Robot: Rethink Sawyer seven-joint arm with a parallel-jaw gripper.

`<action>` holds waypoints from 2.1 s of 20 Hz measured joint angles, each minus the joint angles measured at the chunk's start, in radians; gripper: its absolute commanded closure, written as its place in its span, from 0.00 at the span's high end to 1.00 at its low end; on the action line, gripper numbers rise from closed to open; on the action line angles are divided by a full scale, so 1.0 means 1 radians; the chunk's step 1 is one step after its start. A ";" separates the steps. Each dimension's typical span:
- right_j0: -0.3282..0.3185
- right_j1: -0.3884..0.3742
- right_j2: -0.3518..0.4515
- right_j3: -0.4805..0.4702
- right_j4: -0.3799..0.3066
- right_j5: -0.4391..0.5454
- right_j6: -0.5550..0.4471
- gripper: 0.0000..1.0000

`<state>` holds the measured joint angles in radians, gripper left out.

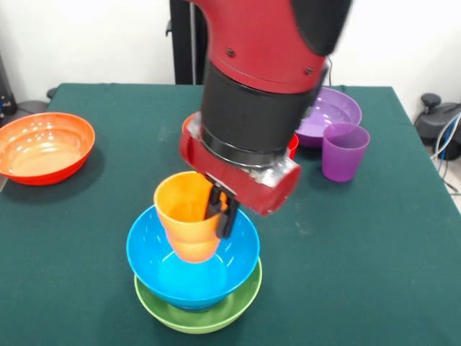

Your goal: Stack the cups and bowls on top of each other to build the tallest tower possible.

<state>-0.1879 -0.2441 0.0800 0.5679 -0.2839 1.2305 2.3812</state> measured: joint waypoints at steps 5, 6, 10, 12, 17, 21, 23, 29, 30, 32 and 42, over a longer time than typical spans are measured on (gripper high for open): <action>0.034 0.052 0.000 -0.089 0.000 0.047 0.000 0.00; 0.039 0.061 0.000 -0.102 0.001 0.049 0.000 0.00; 0.052 0.082 0.000 -0.120 0.007 0.052 0.000 0.00; 0.055 0.083 0.000 -0.116 0.010 0.052 0.000 0.00; 0.053 0.065 -0.002 -0.067 0.025 0.039 0.000 0.00; 0.046 0.028 -0.005 0.004 0.039 0.003 0.000 0.00; 0.039 0.002 -0.007 0.052 0.043 -0.027 0.000 0.00; 0.026 -0.036 -0.010 0.115 0.043 -0.072 0.000 0.00; 0.023 -0.044 -0.010 0.128 0.043 -0.080 0.000 0.00; 0.018 -0.054 -0.010 0.145 0.043 -0.088 0.000 0.00; 0.009 -0.085 -0.013 0.207 0.043 -0.091 0.000 0.00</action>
<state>-0.1788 -0.3296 0.0674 0.7752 -0.2410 1.1391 2.3812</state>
